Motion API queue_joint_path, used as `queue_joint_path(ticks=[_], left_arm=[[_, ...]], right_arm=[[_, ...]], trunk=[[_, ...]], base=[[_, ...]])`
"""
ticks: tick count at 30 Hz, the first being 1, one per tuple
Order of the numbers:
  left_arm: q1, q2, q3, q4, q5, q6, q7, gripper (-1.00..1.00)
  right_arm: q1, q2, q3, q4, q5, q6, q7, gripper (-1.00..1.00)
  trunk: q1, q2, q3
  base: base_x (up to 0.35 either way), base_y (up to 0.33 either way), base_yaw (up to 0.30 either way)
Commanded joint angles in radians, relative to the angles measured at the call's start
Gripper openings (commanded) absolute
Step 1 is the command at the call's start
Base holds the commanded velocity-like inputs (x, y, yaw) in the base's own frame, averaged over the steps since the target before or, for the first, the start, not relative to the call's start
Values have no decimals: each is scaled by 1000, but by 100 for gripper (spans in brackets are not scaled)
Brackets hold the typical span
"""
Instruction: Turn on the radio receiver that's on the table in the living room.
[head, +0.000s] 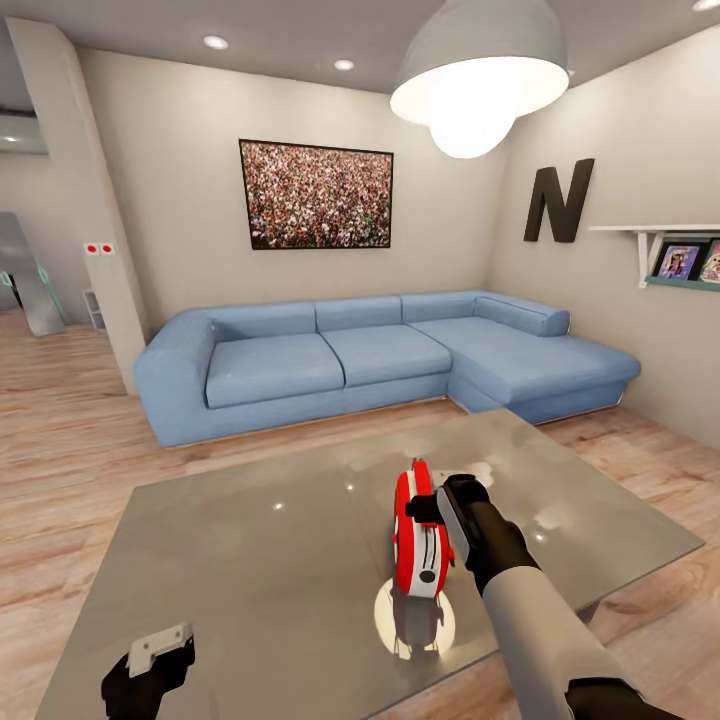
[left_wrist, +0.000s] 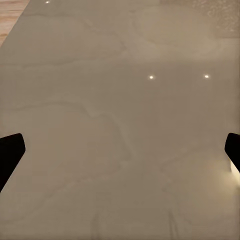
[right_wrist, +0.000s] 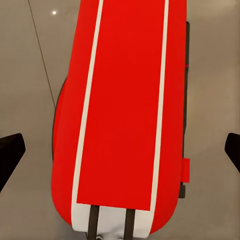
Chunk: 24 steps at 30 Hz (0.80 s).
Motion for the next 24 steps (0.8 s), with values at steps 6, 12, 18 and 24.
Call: queue_joint_path(ticks=[6,12,18,24], left_arm=[[0,0,0,0,0,0,0,100],[0,0,0,0,0,0,0,100],[0,0,0,0,0,0,0,100],[0,0,0,0,0,0,0,100]], right_arm=[[0,0,0,0,0,0,0,100],[0,0,0,0,1,-1,0,100],[0,0,0,0,1,-2,0,100],[0,0,0,0,1,-2,0,100]], trunk=[[0,0,0],[0,0,0],[15,-28,-13],[23,-42,-19]], base=[[0,0,0],[0,0,0],[0,0,0],[0,0,0]])
